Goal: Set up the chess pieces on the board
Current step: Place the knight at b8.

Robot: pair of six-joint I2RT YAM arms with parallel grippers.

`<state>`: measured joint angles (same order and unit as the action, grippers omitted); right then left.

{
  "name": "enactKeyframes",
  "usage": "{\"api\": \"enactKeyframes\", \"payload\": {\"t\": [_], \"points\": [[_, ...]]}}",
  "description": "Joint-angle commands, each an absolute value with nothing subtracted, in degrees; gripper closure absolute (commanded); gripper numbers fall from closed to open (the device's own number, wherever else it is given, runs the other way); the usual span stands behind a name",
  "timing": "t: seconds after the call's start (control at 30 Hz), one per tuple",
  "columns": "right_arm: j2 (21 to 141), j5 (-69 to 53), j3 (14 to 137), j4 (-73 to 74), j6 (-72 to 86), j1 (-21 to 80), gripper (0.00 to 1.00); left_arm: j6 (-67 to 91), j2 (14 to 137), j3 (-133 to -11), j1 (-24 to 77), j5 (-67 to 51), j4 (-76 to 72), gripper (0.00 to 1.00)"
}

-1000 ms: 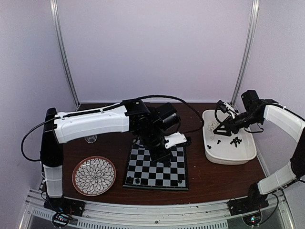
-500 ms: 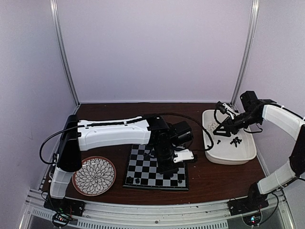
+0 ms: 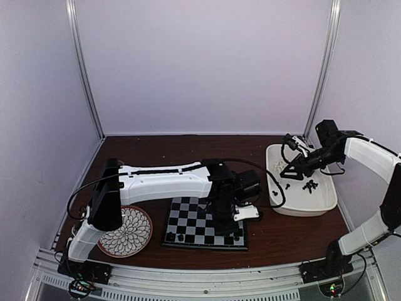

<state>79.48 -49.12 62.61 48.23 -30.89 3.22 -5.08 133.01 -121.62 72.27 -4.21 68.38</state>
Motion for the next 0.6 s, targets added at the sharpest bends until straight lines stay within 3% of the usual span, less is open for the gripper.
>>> {"api": "enactKeyframes", "payload": {"t": [0.0,0.57], "points": [[79.95,-49.04,62.49,48.87,-31.72,3.02,0.43,-6.04,134.03,-123.22,72.73,-3.82,70.39,1.00],[80.19,-49.55,62.66,49.29,-32.17,3.03,0.43,-5.46,136.55,-124.71,73.46,-5.41,69.91,1.00]]}}
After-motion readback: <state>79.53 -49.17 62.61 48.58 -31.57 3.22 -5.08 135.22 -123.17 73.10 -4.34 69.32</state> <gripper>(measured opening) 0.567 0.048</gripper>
